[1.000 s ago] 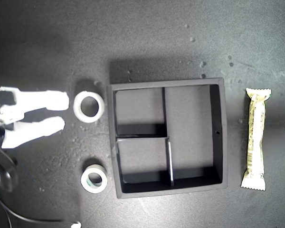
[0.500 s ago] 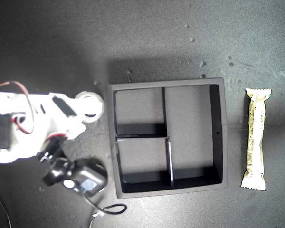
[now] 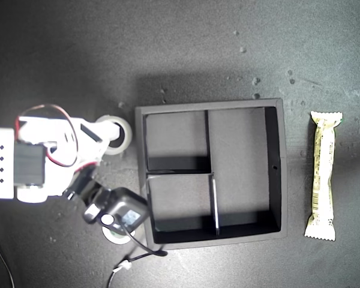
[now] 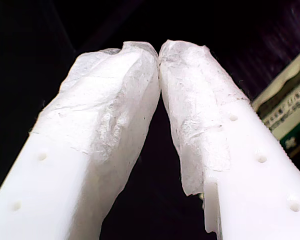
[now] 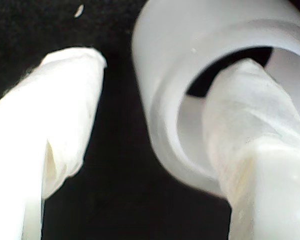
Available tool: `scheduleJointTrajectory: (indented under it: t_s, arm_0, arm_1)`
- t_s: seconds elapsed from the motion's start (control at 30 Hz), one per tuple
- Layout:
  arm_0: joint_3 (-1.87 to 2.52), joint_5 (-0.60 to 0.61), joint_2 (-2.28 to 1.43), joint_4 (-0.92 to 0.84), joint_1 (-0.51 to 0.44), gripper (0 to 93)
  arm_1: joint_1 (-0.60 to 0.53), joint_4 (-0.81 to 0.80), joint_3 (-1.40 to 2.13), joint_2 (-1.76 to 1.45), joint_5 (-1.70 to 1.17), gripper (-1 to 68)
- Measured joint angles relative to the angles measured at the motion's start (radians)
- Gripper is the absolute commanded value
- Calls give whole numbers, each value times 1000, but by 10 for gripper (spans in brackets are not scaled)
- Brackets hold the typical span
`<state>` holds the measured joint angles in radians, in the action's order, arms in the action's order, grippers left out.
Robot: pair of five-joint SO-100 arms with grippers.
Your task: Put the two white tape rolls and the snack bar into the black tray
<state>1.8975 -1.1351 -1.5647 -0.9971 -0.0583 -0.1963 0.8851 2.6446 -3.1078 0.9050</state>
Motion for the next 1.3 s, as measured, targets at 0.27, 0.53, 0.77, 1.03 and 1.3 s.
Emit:
scheduleJointTrajectory:
  t_s: [0.27, 0.53, 0.77, 1.03, 1.3]
  arm_0:
    - [20, -58, 15, 21, 75, 1]
    - [106, -49, -252, 26, 80, 1]
    - [107, 2, -512, 3, 52, 1]
    - [71, 12, -571, 2, -3, 1]
    - [23, 12, -571, 2, -57, 1]
  arm_1:
    - [17, -3, -132, 233, -9, -3]
    - [-84, 149, -454, 750, -124, -2]
    - [-130, 107, -356, 813, -199, 188]
    - [-143, 146, -518, 1284, -322, 342]
    - [-121, 69, -534, 1428, -347, 205]
